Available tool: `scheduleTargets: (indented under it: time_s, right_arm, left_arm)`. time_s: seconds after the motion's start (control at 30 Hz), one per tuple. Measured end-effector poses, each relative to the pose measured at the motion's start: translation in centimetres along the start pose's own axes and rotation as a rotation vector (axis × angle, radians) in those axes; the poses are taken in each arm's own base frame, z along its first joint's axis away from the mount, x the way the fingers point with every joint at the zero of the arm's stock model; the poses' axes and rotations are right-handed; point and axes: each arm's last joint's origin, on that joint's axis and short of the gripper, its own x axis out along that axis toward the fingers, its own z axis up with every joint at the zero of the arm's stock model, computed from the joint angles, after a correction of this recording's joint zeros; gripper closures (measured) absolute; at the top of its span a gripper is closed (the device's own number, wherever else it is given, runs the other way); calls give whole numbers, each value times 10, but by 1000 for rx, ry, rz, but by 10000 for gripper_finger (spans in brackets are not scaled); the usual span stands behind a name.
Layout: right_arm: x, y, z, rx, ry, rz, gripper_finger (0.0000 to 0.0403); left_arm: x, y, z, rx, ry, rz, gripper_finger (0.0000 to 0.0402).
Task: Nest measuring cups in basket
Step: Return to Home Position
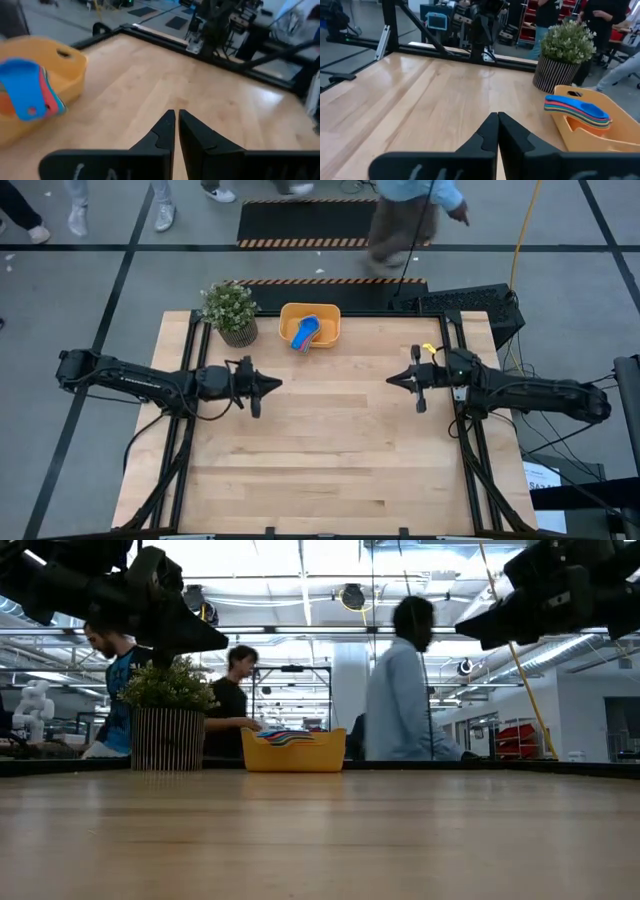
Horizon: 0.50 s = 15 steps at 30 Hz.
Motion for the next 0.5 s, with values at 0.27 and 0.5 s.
scheduleTargets:
  time_s: [0.27, 0.5]
  right_arm:
    - [-3, 3, -13, 20, -63, -12, 403]
    - [-4, 3, -14, 0, -62, -20, 403]
  left_arm:
    - [-2, 1, 0, 85, 12, -6, 397]
    - [-4, 5, -1, 122, 62, -58, 399]
